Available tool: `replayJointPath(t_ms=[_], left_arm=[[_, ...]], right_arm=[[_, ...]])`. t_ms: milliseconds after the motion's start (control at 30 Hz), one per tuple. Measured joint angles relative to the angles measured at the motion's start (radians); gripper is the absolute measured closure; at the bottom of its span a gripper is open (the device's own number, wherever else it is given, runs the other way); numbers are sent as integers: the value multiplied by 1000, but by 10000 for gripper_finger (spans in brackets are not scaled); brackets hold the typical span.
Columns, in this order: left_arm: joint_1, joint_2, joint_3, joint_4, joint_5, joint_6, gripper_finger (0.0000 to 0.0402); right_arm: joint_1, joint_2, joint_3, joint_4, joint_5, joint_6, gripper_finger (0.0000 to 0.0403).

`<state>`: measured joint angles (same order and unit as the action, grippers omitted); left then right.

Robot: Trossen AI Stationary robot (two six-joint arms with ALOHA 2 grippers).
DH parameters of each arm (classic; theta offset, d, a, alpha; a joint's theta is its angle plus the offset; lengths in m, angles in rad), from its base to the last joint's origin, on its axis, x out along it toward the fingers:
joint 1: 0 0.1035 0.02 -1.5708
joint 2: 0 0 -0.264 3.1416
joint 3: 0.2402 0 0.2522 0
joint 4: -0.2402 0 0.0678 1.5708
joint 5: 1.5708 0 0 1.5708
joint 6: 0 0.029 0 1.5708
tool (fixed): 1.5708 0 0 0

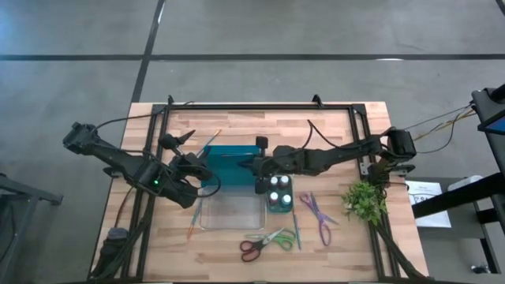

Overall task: Pick & Place Paint Supplies
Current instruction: Put the blue paint brush into the blue bin

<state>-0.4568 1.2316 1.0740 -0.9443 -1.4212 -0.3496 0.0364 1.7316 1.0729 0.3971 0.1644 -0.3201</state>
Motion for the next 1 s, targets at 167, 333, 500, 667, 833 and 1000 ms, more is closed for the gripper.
replayJointPath(t_ms=[167,333,500,667,833,1000], left_arm=[[0,0,0,0,0,0,48],[0,0,0,1,0,0,48],[0,0,0,1,0,0,48],[0,0,0,1,0,0,48],[0,0,0,1,0,0,48],[0,0,0,0,11,1,48]], right_arm=[[-8,0,0,-4,53,21,394],[-29,0,5,-53,46,78,393],[-52,0,23,-69,47,110,352],[-52,0,40,-72,47,111,272],[-49,-2,63,-108,47,136,214],[0,-54,105,-297,52,283,197]])
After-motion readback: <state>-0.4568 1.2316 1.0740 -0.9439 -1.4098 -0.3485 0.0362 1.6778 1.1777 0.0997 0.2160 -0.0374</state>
